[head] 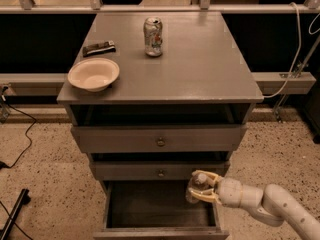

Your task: Place water bottle into bottom drawer

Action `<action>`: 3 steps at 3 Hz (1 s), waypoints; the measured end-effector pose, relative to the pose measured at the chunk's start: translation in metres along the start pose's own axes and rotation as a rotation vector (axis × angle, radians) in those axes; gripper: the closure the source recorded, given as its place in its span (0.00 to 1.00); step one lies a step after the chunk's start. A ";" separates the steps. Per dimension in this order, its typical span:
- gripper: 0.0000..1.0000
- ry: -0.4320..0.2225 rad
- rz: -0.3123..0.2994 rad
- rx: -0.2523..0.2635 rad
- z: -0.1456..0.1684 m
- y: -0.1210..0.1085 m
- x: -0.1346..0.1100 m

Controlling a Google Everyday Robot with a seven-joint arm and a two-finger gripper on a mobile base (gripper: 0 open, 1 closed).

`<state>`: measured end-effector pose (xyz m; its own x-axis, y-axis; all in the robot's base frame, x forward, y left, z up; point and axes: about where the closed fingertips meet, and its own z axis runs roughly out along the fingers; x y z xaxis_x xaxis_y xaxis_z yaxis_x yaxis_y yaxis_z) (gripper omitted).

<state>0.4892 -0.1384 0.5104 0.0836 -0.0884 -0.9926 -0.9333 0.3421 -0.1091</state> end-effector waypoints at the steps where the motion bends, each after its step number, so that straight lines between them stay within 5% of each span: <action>1: 1.00 -0.009 -0.011 0.006 0.002 -0.006 0.006; 2: 1.00 0.037 -0.001 0.023 0.001 -0.008 0.017; 3: 1.00 0.149 0.027 0.098 -0.020 -0.010 0.080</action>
Offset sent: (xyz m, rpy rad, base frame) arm 0.0156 -0.0212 -0.0582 -0.1837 0.1011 -0.1241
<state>0.4984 -0.1673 0.4331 -0.0007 -0.2130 -0.9771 -0.8953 0.4354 -0.0942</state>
